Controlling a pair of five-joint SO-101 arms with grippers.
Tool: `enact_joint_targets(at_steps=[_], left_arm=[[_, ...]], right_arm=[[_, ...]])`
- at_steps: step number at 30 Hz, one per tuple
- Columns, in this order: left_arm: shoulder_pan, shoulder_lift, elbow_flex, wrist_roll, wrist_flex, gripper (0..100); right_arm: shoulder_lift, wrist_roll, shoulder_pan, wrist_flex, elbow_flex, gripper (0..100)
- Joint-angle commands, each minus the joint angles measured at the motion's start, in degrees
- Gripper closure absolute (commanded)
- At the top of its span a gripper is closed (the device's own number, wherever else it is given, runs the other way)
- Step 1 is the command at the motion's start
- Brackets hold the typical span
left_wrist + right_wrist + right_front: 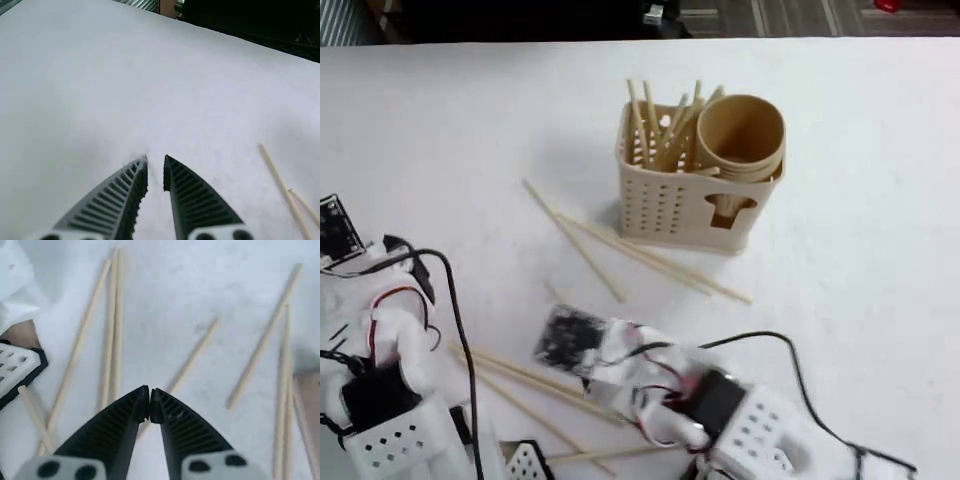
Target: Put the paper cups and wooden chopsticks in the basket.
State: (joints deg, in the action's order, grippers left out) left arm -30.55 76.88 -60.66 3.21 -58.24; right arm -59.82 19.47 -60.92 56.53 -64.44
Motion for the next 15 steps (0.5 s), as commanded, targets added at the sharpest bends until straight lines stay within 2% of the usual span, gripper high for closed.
enact_joint_targets(at_steps=[1,5,9,15], left_arm=[[-0.92,0.92,0.26,0.44,1.41,93],[-1.01,0.92,0.18,0.44,1.32,93],[-1.01,0.92,0.00,0.35,1.05,93],[-1.01,1.10,-1.05,0.35,1.49,93]], right_arm=[[13.76,-2.29,-3.30,-0.92,6.59,97.7],[26.15,-8.53,-5.85,-0.84,11.60,91.5],[33.89,-9.41,-8.04,-0.84,14.07,82.2],[37.58,-9.41,-10.77,-1.54,14.51,81.4]])
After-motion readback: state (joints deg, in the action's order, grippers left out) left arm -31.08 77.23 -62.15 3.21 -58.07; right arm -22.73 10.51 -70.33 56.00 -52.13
